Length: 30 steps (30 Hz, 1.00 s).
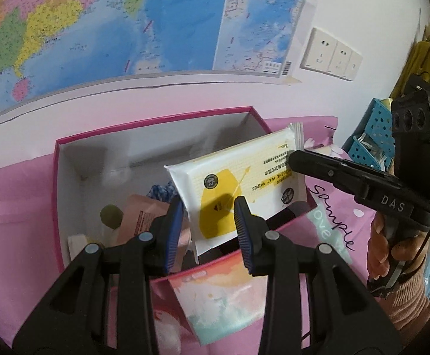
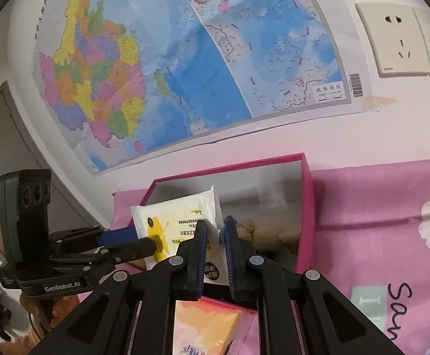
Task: Organize soft objects
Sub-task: 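Lift the wet-wipes pack, carry it into the pink box, release, then withdraw the open left gripper up from the pink box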
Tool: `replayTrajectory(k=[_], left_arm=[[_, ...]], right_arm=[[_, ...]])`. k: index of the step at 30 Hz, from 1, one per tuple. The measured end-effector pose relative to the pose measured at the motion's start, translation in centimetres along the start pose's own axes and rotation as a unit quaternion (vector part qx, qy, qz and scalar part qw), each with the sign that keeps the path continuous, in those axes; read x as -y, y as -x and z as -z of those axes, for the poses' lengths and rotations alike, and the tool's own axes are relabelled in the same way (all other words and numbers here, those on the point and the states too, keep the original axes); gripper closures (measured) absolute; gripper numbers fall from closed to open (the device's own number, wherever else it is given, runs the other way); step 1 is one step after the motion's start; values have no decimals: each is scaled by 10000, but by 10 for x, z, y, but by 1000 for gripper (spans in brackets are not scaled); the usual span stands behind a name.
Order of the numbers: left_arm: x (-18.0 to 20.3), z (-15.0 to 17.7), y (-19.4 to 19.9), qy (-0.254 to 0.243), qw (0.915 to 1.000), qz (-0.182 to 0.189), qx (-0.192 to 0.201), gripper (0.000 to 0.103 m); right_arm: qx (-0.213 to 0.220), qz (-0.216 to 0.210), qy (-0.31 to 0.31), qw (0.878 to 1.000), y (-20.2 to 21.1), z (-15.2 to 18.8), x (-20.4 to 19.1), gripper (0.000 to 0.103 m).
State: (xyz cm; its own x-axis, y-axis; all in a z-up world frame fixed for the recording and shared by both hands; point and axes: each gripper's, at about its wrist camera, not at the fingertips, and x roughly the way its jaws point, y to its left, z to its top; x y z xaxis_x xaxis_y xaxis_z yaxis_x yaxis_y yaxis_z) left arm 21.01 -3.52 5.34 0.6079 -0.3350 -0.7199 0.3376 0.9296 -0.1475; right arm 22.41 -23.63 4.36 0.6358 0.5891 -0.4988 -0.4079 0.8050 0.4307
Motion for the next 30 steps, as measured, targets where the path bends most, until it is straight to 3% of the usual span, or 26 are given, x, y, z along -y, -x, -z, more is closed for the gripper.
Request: replayTrajectory(k=[18,24,30], left_arm=[[-2,-12,-33,135,9987,-296,-386,65],[-3,-9,-26,189,9987,-432,-200,65],[2,3,-3,44,9992,-372,116,65]], right_arm=[[-133,577,49,9982,-29,1,20,91],[-92,725,112,9973,-25,2,17,89],[-112,558,187,9982,-10,11,8,86]])
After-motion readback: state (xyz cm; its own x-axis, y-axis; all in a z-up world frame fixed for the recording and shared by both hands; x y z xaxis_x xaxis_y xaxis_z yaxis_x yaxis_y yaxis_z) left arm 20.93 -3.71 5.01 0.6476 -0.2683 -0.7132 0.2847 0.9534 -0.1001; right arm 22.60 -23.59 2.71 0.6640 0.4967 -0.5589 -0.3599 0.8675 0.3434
